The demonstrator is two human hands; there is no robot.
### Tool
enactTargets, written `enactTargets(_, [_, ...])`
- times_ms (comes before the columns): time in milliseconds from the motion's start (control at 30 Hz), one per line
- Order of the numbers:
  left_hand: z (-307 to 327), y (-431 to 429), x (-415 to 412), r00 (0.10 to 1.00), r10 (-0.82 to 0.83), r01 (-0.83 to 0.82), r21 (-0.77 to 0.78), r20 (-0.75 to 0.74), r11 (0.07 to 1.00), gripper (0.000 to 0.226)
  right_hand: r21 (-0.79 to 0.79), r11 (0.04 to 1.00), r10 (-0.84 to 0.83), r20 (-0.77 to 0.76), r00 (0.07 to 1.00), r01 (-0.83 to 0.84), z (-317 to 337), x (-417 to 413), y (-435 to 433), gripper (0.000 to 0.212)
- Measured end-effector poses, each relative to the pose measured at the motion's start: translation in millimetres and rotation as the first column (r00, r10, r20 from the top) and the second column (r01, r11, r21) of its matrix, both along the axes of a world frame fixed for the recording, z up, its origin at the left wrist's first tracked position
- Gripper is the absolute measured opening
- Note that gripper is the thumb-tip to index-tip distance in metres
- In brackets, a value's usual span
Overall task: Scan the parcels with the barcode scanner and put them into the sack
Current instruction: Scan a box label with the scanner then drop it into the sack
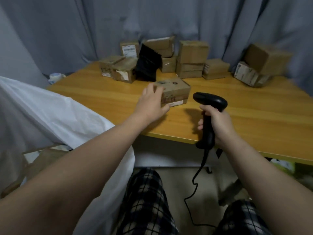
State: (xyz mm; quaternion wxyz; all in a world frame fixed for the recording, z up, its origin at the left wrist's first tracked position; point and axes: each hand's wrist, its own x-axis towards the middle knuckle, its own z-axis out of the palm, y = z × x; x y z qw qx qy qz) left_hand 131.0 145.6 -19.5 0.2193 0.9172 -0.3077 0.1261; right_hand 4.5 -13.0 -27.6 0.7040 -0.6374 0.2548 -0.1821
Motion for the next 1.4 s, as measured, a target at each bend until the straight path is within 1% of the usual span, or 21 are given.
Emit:
enactTargets(100, [9.8,-28.7,21.1,0.999,0.018,-0.015,0.071,-0.038,0.997,0.081,0.109,0.993,-0.037,0.004,0.999,0.036,-7.7,-3.5,-8.2,0.019])
enactTargets(167, [14.9,-38.7,35.4,0.991,0.050,-0.033,0.135,-0.123,0.990,0.089,0.139,0.989,-0.058,0.019,0.998,0.054,-11.7,-4.6,-10.7,0.019])
enactTargets(233, [15.1,-41.4,46.6,0.972,0.074,-0.036,0.171,-0.222,0.985,0.091,0.145,0.988,-0.060,0.030,0.998,0.055,-13.3,-5.7,-10.6,0.020])
enactTargets(300, [12.1,-39.9,53.0,0.953,0.064,-0.037,0.097,-0.295,0.995,0.087,0.138,0.989,-0.063,0.042,0.997,0.057,-13.9,-5.9,-9.9,0.019])
enactTargets(367, [9.2,-34.7,51.3,0.955,0.037,-0.040,-0.005,-0.296,0.999,0.080,0.126,0.990,-0.070,0.052,0.996,0.063,-14.3,-5.7,-8.7,0.017])
enactTargets(433, [7.6,-27.6,46.2,0.959,0.004,-0.023,-0.062,-0.283,0.998,0.075,0.115,0.991,-0.076,0.062,0.995,0.069,-15.7,-4.6,-7.8,0.017])
enactTargets(500, [8.2,-19.3,39.3,0.947,-0.051,0.005,-0.145,-0.318,0.989,0.072,0.101,0.993,-0.075,0.076,0.994,0.067,-18.7,-3.9,-7.6,0.018])
enactTargets(567, [10.7,-12.0,31.7,0.895,-0.140,0.028,-0.260,-0.423,0.965,0.058,0.089,0.994,-0.065,0.094,0.993,0.057,-22.0,-4.4,-8.3,0.017])
enactTargets(633, [11.6,-7.1,24.6,0.782,-0.235,0.009,-0.366,-0.577,0.930,0.035,0.081,0.996,-0.054,0.114,0.992,0.044,-24.5,-6.4,-8.8,0.017])
enactTargets(667, [11.1,-5.6,20.7,0.724,-0.254,-0.015,-0.383,-0.641,0.924,0.027,0.079,0.996,-0.052,0.126,0.991,0.042,-25.5,-7.7,-9.2,0.017])
enactTargets(700, [10.4,-4.7,17.5,0.685,-0.250,-0.039,-0.376,-0.685,0.926,0.025,0.073,0.996,-0.051,0.137,0.989,0.042,-26.5,-8.2,-9.5,0.017])
enactTargets(733, [8.7,-3.8,14.5,0.672,-0.224,-0.059,-0.353,-0.706,0.934,0.029,0.062,0.997,-0.051,0.143,0.988,0.043,-27.4,-9.5,-9.4,0.018])
enactTargets(800, [5.3,-5.5,14.2,0.728,-0.157,-0.088,-0.318,-0.668,0.944,0.039,0.033,0.998,-0.050,0.140,0.989,0.046,-28.7,-9.0,-8.9,0.020])
enactTargets(867, [4.8,-8.0,10.6,0.850,-0.108,-0.084,-0.336,-0.515,0.938,0.044,0.020,0.999,-0.049,0.131,0.990,0.047,-29.2,-9.7,-7.8,0.020])
enactTargets(933, [6.5,-9.8,4.8,0.913,-0.120,-0.051,-0.400,-0.391,0.915,0.048,0.008,0.999,-0.041,0.127,0.991,0.041,-29.2,-10.6,-7.5,0.020])
enactTargets(1000, [5.3,-11.7,-3.0,0.912,-0.148,-0.023,-0.409,-0.382,0.912,0.066,-0.008,0.999,-0.032,0.126,0.991,0.033,-28.7,-11.9,-7.4,0.020])
enactTargets(1067, [0.5,-13.2,-10.5,0.894,-0.127,-0.039,-0.357,-0.430,0.933,0.092,-0.027,0.999,-0.021,0.126,0.992,0.024,-28.9,-12.5,-7.7,0.019])
enactTargets(1133, [-7.5,-14.0,-14.8,0.898,-0.090,-0.056,-0.313,-0.431,0.948,0.106,-0.067,0.998,-0.001,0.120,0.993,0.009,-29.6,-13.5,-7.4,0.020])
enactTargets(1233, [-16.6,-13.4,-15.2,0.927,-0.063,-0.066,-0.325,-0.370,0.943,0.104,-0.196,0.981,0.037,0.122,0.992,-0.013,-32.6,-19.0,-5.6,0.023])
enactTargets(1300, [-18.0,-10.5,-14.6,0.949,-0.052,-0.058,-0.336,-0.311,0.940,0.101,-0.324,0.946,0.064,0.143,0.988,-0.014,-35.0,-25.6,-3.4,0.024])
enactTargets(1400, [-17.3,-6.2,-14.8,0.970,-0.065,-0.018,-0.338,-0.234,0.941,0.099,-0.472,0.881,0.105,0.153,0.983,-0.021,-38.7,-34.9,-0.3,0.017])
